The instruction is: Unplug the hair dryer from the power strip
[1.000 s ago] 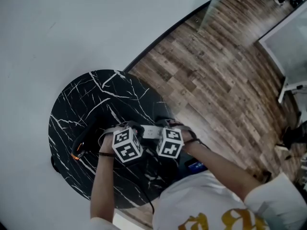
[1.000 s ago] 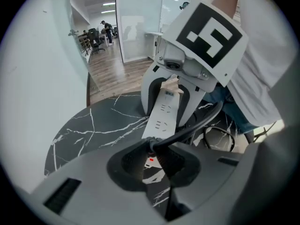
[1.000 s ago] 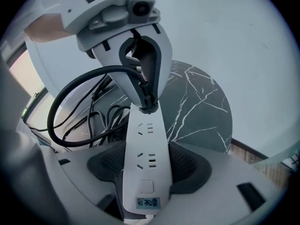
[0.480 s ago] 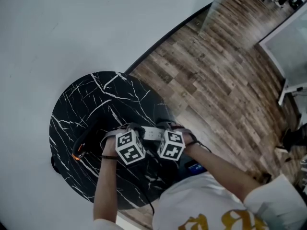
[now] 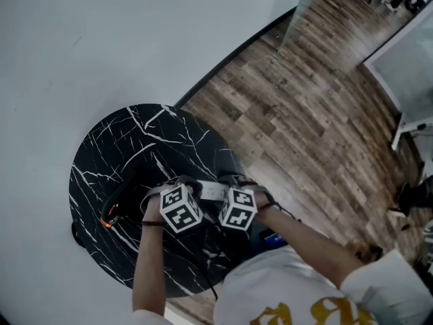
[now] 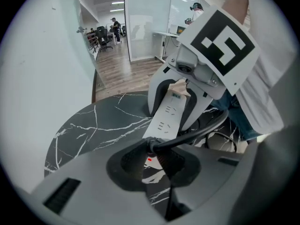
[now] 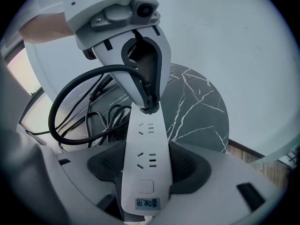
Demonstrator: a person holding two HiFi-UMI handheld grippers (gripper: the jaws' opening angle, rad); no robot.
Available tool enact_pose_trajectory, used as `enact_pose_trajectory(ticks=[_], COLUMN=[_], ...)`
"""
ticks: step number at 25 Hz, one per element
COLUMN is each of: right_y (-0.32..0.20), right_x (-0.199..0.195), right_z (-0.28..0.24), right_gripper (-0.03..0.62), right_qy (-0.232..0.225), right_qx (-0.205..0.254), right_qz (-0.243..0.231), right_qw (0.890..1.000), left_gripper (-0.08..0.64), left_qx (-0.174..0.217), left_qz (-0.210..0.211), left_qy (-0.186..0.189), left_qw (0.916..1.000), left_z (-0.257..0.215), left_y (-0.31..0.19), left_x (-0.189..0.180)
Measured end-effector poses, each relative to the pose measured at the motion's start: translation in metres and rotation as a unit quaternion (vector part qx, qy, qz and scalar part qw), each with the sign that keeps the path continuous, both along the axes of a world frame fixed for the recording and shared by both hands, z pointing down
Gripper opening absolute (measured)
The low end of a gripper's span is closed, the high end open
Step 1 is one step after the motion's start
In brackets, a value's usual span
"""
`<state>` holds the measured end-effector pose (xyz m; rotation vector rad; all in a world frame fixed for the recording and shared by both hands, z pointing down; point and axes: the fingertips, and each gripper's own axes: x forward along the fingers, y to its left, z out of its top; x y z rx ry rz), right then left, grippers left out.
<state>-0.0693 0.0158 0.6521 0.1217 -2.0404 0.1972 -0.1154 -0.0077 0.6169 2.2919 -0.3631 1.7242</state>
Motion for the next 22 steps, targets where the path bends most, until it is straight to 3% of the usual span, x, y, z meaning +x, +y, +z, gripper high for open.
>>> enact_pose_trajectory(ticks=[5,7,10,12,14,18,20,22], right_y=[0.0017,0.0022,0.0022,0.0014,0.0006,0.0013,0.0014,0.0017], right_x=[0.0012,0.0013,0.0018,0.0007,0.0002,-0.001,-0.0016,-0.0007], right_z=[0.0012,0.0013,0.0012,0.0009,0.0011,0.0007,-0.0002,-0.0001], right_gripper=[0.27,0.27,0.268,0.268,0.268,0.27,0.27,0.27], right_qy=[0.003,0.003,0.0,-0.002,-0.004,-0.007,-0.009,-0.006], right_qx=[-0.005,-0.005,-0.005,-0.005,-0.007,-0.009,-0.003,0.0], right_qz=[-0.001,-0.005,-0.009,-0.006,-0.002,-0.001,-0.006,-0.009], right_qw=[1.0,1.0,1.0,1.0,1.0,1.0,1.0,1.0], left_gripper=[0.058,0.058,0.06,0.061,0.061,0.06,0.06,0.06], left_qx=[0.053,0.028,-0.043,-0.064,-0.043,0.04,0.037,0.01], left_qz=[0.019,0.012,0.002,0.007,0.014,0.007,-0.011,-0.019], left_qy=[-0.018,-0.009,0.001,-0.003,-0.011,-0.026,-0.02,-0.01], left_qw=[0.9982,0.9995,0.9991,0.9979,0.9989,0.9988,0.9991,0.9997], left_z=[0.0014,0.0026,0.003,0.0016,0.0004,0.0012,0.002,0.0023], left_y=[0.0031,0.0037,0.0031,0.0026,0.0014,0.0024,0.0042,0.0045], left_x=[0.0019,0.0013,0.0013,0.0013,0.0018,0.002,0.0014,0.0006])
